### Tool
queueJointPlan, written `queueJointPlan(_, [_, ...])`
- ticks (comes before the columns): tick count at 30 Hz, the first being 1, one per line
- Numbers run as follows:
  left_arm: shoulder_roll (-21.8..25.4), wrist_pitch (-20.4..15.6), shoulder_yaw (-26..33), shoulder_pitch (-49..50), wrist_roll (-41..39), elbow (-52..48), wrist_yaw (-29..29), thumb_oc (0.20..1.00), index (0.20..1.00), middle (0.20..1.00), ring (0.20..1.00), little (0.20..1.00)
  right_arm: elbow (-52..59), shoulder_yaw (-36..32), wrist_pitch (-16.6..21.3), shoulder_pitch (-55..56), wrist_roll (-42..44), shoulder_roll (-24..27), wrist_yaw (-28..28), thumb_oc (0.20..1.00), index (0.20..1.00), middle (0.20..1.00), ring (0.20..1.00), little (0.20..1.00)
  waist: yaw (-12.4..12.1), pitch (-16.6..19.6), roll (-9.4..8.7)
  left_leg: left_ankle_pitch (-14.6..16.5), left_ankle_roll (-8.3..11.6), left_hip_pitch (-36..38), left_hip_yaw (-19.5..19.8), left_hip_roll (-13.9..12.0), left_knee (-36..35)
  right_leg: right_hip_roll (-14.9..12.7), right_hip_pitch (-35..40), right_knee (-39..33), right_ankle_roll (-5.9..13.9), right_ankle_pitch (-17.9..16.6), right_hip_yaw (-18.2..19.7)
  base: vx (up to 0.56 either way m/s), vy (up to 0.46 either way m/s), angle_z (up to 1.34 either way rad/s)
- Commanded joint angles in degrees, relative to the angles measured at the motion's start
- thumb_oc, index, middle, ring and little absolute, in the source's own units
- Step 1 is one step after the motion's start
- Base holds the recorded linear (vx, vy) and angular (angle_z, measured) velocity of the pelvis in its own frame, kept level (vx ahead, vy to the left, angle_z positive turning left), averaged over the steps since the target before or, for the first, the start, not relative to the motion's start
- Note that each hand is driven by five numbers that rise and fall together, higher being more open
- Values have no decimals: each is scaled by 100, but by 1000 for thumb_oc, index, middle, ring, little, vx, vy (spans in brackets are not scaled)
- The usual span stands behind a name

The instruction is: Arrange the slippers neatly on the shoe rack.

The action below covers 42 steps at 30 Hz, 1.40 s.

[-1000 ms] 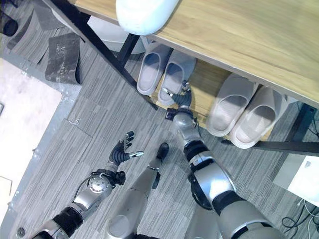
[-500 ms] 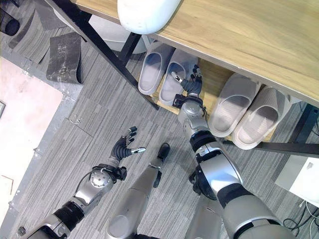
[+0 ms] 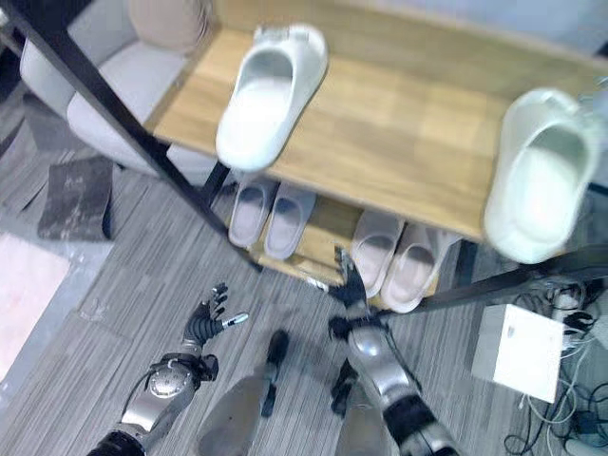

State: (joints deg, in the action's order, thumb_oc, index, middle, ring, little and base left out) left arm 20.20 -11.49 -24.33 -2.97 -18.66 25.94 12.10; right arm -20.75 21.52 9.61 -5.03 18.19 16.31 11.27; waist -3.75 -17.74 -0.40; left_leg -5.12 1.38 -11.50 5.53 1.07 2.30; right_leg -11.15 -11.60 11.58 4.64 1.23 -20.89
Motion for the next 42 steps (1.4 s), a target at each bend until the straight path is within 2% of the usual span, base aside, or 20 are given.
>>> queueJointPlan(1, [75,-69,38,-68,616,45,-387,1000,1000,1000,1000,1000,32,-59,147,279,-70,379,-685,1000,1000,1000,1000,1000,159,312,14,301,109,490,-307,-17,-323,174,767,-920,333,-91,36,111,-37,-29])
queueJointPlan(7, [180,51,-481,-127,1468,-29,-915,1000,1000,1000,1000,1000,-195,-272,-18,1185,-820,793,-1061,1000,1000,1000,1000,1000,463,687,37,196,185,826,-481,-88,-691,294,1009,-1264,374,-168,145,90,-39,-27])
queueJointPlan(10, [163,156,-1421,-712,2761,-90,-1350,1000,1000,1000,1000,1000,-632,-497,-118,1537,-1104,871,-1117,1000,1000,1000,1000,1000,759,870,54,291,198,982,-655,-125,-730,383,1128,-1403,397,-177,314,85,-38,-12])
queueJointPlan(12, [163,127,-1573,-899,2964,-201,-1363,1000,1000,1000,1000,1000,-664,-540,-127,1530,-1121,886,-1106,1000,1000,1000,1000,1000,788,900,58,283,191,975,-684,-121,-730,389,1112,-1431,395,-207,351,27,-7,-26])
queueJointPlan(13, [166,72,-1953,-1259,3279,-383,-1533,1000,1000,1000,1000,1000,-765,-609,-132,1519,-1070,873,-1075,1000,1000,1000,1000,1000,855,918,69,319,186,1006,-723,-128,-730,401,1130,-1459,406,-215,399,56,-3,-29])
queueJointPlan(14, [167,-39,-2307,-1874,3235,-1008,-1769,1000,1000,1000,1000,1000,-938,-834,-148,1511,-755,826,-1061,1000,1000,1000,1000,1000,975,972,101,365,180,1049,-804,-129,-730,414,1143,-1517,426,-238,479,44,1,-21])
queueJointPlan(19, [233,-229,-2494,-2521,2453,-2463,-2070,1000,1000,1000,1000,1000,-1045,-923,-133,1427,-753,837,-1011,1000,1000,1000,1000,1000,1053,1064,164,402,183,1110,-889,-120,-730,417,1208,-1589,432,-265,531,40,-6,-30])
queueJointPlan(24, [289,-296,-1910,-2759,1022,-3655,-1942,1000,1000,1000,1000,1000,-873,-907,-159,1514,-775,791,-1047,1000,1000,1000,1000,1000,1039,1095,201,410,201,1189,-865,-110,-730,410,1326,-1620,423,-249,497,15,-11,-2])
queueJointPlan(28, [351,-353,-1286,-2826,665,-4129,-1537,1000,1000,1000,1000,1000,-796,-883,-188,1590,-796,703,-1061,1000,1000,1000,1000,1000,1010,1112,208,408,214,1227,-827,-101,-730,408,1397,-1624,415,-224,445,18,-23,5])
queueJointPlan(29, [444,-379,-775,-2970,734,-4208,-1193,1000,1000,1000,1000,1000,-759,-893,-208,1629,-789,658,-1079,1000,1000,1000,1000,1000,967,1134,208,412,221,1248,-810,-105,-730,409,1449,-1635,404,-203,424,14,-17,7])
queueJointPlan(30, [446,-377,-773,-2969,734,-4210,-1193,1000,1000,1000,1000,1000,-759,-892,-208,1628,-789,659,-1079,1000,1000,1000,1000,1000,970,1132,208,412,221,1250,-809,-105,-730,409,1452,-1635,404,-203,423,28,-32,12])
queueJointPlan(31, [541,-397,-363,-3091,1022,-4244,-877,1000,1000,1000,1000,1000,-760,-883,-222,1640,-782,602,-1105,1000,1000,1000,1000,1000,922,1146,211,412,227,1266,-791,-108,-730,413,1480,-1642,392,-187,403,13,-16,12])
queueJointPlan(32, [546,-389,-354,-3085,1029,-4256,-871,1000,1000,1000,1000,1000,-763,-876,-222,1632,-782,605,-1105,1000,1000,1000,1000,1000,933,1137,212,413,228,1273,-788,-109,-730,413,1488,-1641,392,-185,399,27,-32,9])
queueJointPlan(34, [757,-277,302,-3240,2041,-3707,-129,1000,1000,1000,1000,1000,-784,-882,-220,1602,-727,548,-1127,1000,1000,1000,1000,1000,888,1140,212,420,235,1296,-796,-117,-730,432,1513,-1652,373,-166,414,28,-22,5])
queueJointPlan(36, [969,-120,565,-3344,2856,-3181,301,1000,1000,1000,1000,1000,-839,-884,-217,1556,-648,542,-1140,1000,1000,1000,1000,1000,892,1122,220,438,236,1320,-816,-126,-730,443,1524,-1656,365,-160,437,14,-7,2])
queueJointPlan(37, [969,-122,563,-3347,2857,-3177,304,1000,1000,1000,1000,1000,-841,-884,-217,1554,-648,542,-1140,1000,1000,1000,1000,1000,891,1119,220,438,236,1322,-816,-127,-730,444,1527,-1656,364,-160,437,0,0,0])
queueJointPlan(38, [1320,15,844,-3387,3494,-2810,679,1000,1000,1000,1000,1000,-891,-927,-210,1512,-560,547,-1147,1000,1000,1000,1000,1000,884,1109,244,445,241,1342,-841,-128,-730,455,1536,-1658,362,-147,435,0,0,0])
queueJointPlan(40, [1428,71,890,-3385,3661,-2633,771,1000,1000,1000,1000,1000,-916,-935,-214,1486,-513,548,-1139,1000,1000,1000,1000,1000,879,1106,253,447,244,1346,-840,-127,-730,457,1542,-1658,360,-142,437,29,-4,-7])
queueJointPlan(41, [1841,258,991,-3373,4229,-2323,947,1000,1000,1000,1000,1000,-975,-975,-206,1423,-444,582,-1114,1000,1000,1000,1000,1000,868,1114,287,455,249,1350,-844,-124,-730,461,1543,-1658,365,-135,449,25,2,-8])
queueJointPlan(42, [1925,309,983,-3385,4338,-2202,975,1000,1000,1000,1000,1000,-994,-983,-198,1377,-397,578,-1113,1000,1000,1000,1000,1000,874,1109,294,455,251,1354,-841,-124,-730,463,1550,-1658,365,-131,448,34,3,-5])
